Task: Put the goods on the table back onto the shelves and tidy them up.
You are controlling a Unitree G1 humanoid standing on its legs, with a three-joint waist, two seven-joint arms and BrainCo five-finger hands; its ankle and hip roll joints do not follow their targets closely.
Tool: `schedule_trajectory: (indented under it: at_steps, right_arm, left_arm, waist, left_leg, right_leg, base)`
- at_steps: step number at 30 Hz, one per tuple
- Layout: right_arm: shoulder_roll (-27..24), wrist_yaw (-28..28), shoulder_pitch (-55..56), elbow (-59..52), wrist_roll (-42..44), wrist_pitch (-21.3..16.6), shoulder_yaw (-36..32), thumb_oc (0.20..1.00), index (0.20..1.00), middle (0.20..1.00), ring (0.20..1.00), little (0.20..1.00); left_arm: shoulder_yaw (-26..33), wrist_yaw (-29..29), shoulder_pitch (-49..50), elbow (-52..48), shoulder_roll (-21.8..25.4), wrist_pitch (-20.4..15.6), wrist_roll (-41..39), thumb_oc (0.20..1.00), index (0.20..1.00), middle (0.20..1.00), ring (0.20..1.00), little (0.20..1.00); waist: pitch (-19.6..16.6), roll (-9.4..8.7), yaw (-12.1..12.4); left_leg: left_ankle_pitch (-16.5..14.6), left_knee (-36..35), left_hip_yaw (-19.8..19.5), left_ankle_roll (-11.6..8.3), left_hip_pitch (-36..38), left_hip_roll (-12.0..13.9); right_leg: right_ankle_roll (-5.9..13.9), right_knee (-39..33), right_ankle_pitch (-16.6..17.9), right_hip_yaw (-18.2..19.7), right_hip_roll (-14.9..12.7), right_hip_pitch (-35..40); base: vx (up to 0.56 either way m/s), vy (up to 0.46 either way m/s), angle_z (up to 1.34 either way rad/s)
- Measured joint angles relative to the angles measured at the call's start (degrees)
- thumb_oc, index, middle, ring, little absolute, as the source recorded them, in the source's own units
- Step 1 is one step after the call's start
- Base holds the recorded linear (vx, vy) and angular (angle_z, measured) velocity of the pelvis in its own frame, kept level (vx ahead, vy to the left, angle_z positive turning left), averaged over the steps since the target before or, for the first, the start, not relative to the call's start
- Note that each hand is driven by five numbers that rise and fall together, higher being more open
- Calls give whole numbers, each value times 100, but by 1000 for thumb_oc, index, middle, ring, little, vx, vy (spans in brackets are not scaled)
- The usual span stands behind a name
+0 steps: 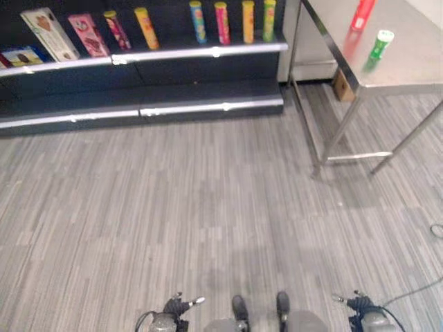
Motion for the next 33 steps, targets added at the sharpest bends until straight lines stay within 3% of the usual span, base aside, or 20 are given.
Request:
schedule_trajectory:
  at_steps: [1, 3, 5, 6, 8, 9, 10, 11, 12, 13, 14, 17, 18, 19, 21, 23, 25, 27, 31, 33]
  right_arm:
    - [-3, 5, 106, -4, 0, 0, 0, 1000, 1000, 1000, 1000, 1000]
    - [1, 9, 152, -36, 10, 2, 1, 1000, 1000, 1000, 1000, 1000]
    - [20, 5, 214, -20, 18, 8, -3, 1000, 1000, 1000, 1000, 1000]
    - [75, -1, 287, -13, 42, 16, 4, 1000, 1000, 1000, 1000, 1000]
    - [112, -8, 363, 4, 43, 5, -135, 1000, 1000, 1000, 1000, 1000]
    - [120, -6, 383, 55, 41, 27, -177, 1000, 1000, 1000, 1000, 1000]
    - [109, 15, 389, 292, 39, 23, -213, 1000, 1000, 1000, 1000, 1000]
    - [84, 29, 582, 435, 39, 77, -298, 1000, 1000, 1000, 1000, 1000]
    - [88, 45, 692, 462, 38, 73, -285, 1000, 1000, 1000, 1000, 1000]
    - [57, 57, 591, 610, 37, 67, -290, 1000, 1000, 1000, 1000, 1000]
    - [-7, 71, 542, 497, 37, 47, -206, 1000, 1000, 1000, 1000, 1000]
    - [-320, 66, 419, 101, 41, -156, -27, 1000, 1000, 1000, 1000, 1000]
    - [-353, 64, 411, 7, 45, -161, -51, 1000, 1000, 1000, 1000, 1000]
    - [-374, 70, 424, -1, 45, -169, -41, 1000, 1000, 1000, 1000, 1000]
    - [-381, 52, 358, 12, 48, -168, 45, 1000, 1000, 1000, 1000, 1000]
    - [-296, 46, 242, 185, 49, -144, 248, 1000, 1000, 1000, 1000, 1000]
    - [-119, 34, 231, 230, 48, -115, 347, 1000, 1000, 1000, 1000, 1000]
    - [-30, 35, 204, 256, 47, -105, 355, 1000, 1000, 1000, 1000, 1000]
    - [3, 10, 54, 387, 39, -105, 479, 1000, 1000, 1000, 1000, 1000]
    - [3, -9, 19, 429, 35, -108, 576, 1000, 1000, 1000, 1000, 1000]
  left_arm:
    - [-80, 4, -78, 2, -2, -2, 6, 1000, 1000, 1000, 1000, 1000]
    - [-250, 16, -145, -13, -7, 11, 38, 1000, 1000, 1000, 1000, 1000]
    - [-346, 27, -313, -32, -18, 12, 163, 1000, 1000, 1000, 1000, 1000]
    - [-313, 42, -368, -69, -10, -11, 178, 1000, 1000, 1000, 1000, 1000]
    - [-319, 50, -366, -59, -65, 11, 229, 1000, 1000, 1000, 1000, 1000]
    - [-330, 39, -358, -105, -102, 1, 245, 1000, 1000, 1000, 1000, 1000]
    - [-443, 35, -205, -176, -143, -7, 339, 1000, 1000, 1000, 1000, 1000]
    - [-597, 8, 31, -225, -194, -23, 422, 1000, 1000, 1000, 1000, 1000]
    - [-656, -4, 190, -190, -150, -20, 446, 1000, 1000, 1000, 1000, 1000]
    - [-642, 0, 301, -29, -146, -4, 446, 1000, 1000, 1000, 1000, 1000]
    - [-633, -13, 414, 100, -140, 6, 446, 1000, 1000, 1000, 1000, 1000]
    - [-442, -18, 486, 188, -158, 3, 444, 1000, 1000, 1000, 1000, 1000]
    - [-237, -18, 379, 270, -155, -11, 437, 1000, 1000, 1000, 1000, 1000]
    - [-164, -10, 280, 347, -157, -1, 424, 1000, 1000, 1000, 1000, 1000]
    - [-85, -8, 214, 310, -164, 13, 382, 1000, 1000, 1000, 1000, 1000]
    - [-81, -6, 163, 298, -154, 14, 374, 1000, 1000, 1000, 1000, 1000]
    - [-78, -5, 171, 295, -97, 8, 331, 1000, 1000, 1000, 1000, 1000]
    - [24, 3, 59, 234, -19, -13, 185, 1000, 1000, 1000, 1000, 1000]
    - [39, 12, 195, 272, -54, -1, 140, 1000, 1000, 1000, 1000, 1000]
    - [94, 11, 176, 271, -89, -1, 116, 1000, 1000, 1000, 1000, 1000]
  waist:
    - [18, -17, -44]
    - [40, 29, -214]
    - [91, 49, -336]
    - [110, -199, -422]
    - [42, -385, -583]
    - [18, -402, -618]
    - [-30, -332, -636]
    - [-244, -159, -648]
    - [-389, -201, -700]
    - [-410, -167, -680]
    - [-619, -194, -627]
    - [-818, -127, -586]
    - [-819, -142, -680]
    - [-823, -150, -673]
    - [-833, -176, -577]
    - [-765, -196, -457]
    - [-600, -477, -397]
    - [-388, -532, -211]
    - [-177, -438, -82]
    - [-75, -314, 60]
  left_leg:
    - [-65, -3, -60, 41, 92, -81]
    - [-98, -3, -287, 45, 85, -123]
    - [-100, -2, -488, 43, 74, -140]
    - [-81, -2, -476, 84, 226, -311]
    - [-347, 102, -620, 55, 416, -366]
    - [-528, 223, -771, -65, 448, -293]
    - [-658, 158, -855, -158, 646, -80]
    - [-849, 49, -1148, -402, 977, 294]
    - [-920, 53, -1310, -429, 1155, 394]
    - [-992, 267, -1378, -589, 1351, 646]
    - [-1039, 972, -1495, -724, 1111, 827]
    - [-876, 1758, -1794, -1186, 771, 858]
    - [-821, 2622, -1684, -1464, 395, 988]
    - [-741, 3360, -1602, -1584, 31, 1049]
    - [-121, 4739, -1610, -1561, -731, 1139]
    - [-21, 5625, -1514, -1500, -1247, 1194]
    - [-120, 5271, -1299, -1397, -1637, 1032]
    - [-149, 3865, -1230, -1278, -1864, 826]
    - [231, 352, -1474, -1051, -1985, 601]
    - [386, -28, -1869, -1021, -2150, 569]
  right_leg:
    - [58, 508, -59, -37, -106, -229]
    - [23, 470, -60, 18, -119, -568]
    - [34, -782, 32, 181, -63, -615]
    - [10, -1340, 223, 267, -195, -779]
    - [88, -2446, 473, 281, -247, -925]
    - [128, -2599, 460, 99, -333, -991]
    - [57, -1866, 461, -130, -321, -1008]
    - [13, -785, 470, -238, -164, -894]
    - [-64, -834, 405, -302, -122, -554]
    - [-446, -785, 446, -447, 131, -297]
    - [-617, -960, 337, -501, 318, -81]
    - [-975, -1473, 478, -596, 573, 399]
    - [-1162, -1816, 514, -739, 613, 713]
    - [-1191, -1989, 497, -773, 666, 910]
    - [-1490, -2051, 304, -730, 805, 1047]
    - [-1654, -2091, 267, -672, 826, 1244]
    - [-1695, -2260, 184, -600, 726, 1534]
    - [-1639, -2494, 226, -474, 692, 1775]
    - [-1268, -2567, 29, -291, 760, 2071]
    - [-1090, -2569, -94, -104, 836, 2244]
  base:
    - [258, 24, 12]
    - [210, -20, 31]
    - [190, -27, 44]
    - [533, -97, 32]
    - [774, -184, 40]
    - [666, -219, 65]
    - [706, -307, 89]
    - [533, -286, 85]
    - [498, -290, 71]
    - [317, -211, 32]
    - [308, -214, -1]
    - [327, -246, 4]
    - [169, -196, 41]
    - [227, -262, 29]
    - [186, -204, -2]
    - [230, -121, -15]
    - [255, -29, 1]
    - [232, 38, -26]
    - [290, 75, -25]
    - [57, 12, -50]
